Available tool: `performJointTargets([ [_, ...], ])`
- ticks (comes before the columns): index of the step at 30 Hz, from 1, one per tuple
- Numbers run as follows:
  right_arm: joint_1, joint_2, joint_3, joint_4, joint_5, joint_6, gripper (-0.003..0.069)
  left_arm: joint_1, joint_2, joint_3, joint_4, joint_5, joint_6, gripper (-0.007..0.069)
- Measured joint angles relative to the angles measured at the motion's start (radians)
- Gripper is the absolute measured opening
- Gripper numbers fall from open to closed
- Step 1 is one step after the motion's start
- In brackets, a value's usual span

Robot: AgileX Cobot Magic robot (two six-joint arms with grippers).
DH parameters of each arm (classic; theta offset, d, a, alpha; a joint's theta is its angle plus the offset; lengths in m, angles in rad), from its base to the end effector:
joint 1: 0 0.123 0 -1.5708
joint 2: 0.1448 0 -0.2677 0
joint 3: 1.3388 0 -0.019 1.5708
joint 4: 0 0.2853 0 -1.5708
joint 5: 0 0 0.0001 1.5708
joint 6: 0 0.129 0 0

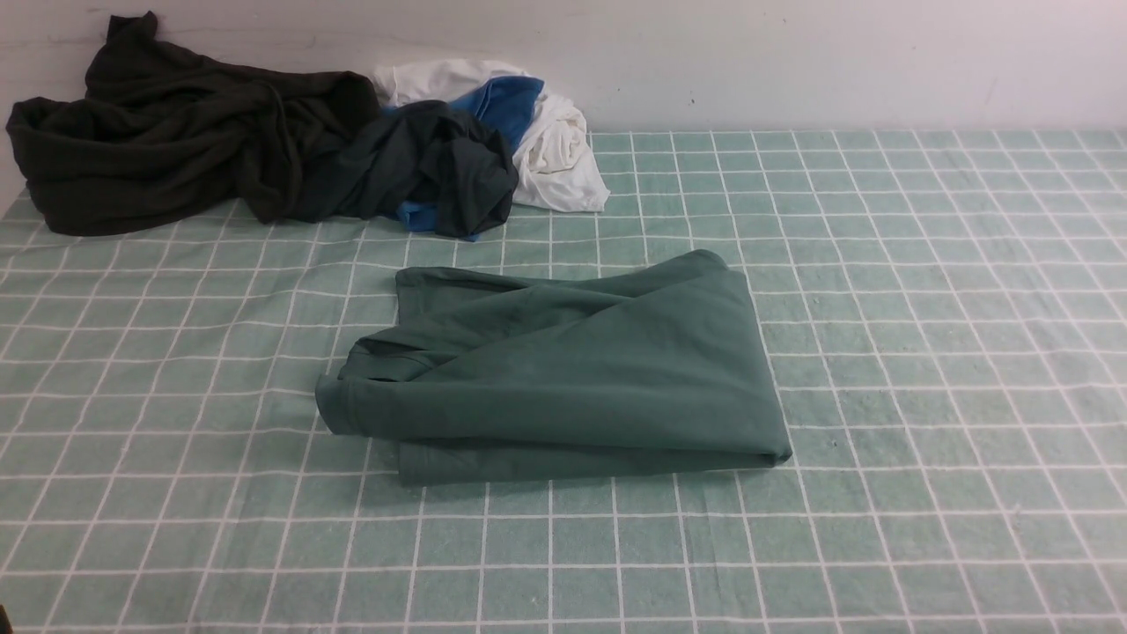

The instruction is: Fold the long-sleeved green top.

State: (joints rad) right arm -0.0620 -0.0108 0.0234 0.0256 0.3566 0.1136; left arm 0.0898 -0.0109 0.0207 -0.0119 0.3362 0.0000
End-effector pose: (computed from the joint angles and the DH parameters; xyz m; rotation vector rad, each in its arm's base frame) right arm 0.1415 -0.0076 0.1630 0.1784 1.8445 0.0609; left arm 0.1418 0.0123 0.1666 -0.0896 1.8277 0.0517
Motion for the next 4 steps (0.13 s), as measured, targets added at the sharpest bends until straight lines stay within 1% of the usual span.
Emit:
performJointTargets([
  [4, 0.0, 0.0, 0.0, 0.0, 0.0, 0.0, -0.0014, 0.0, 0.0, 0.0, 0.0, 0.0, 0.0, -0.0003],
])
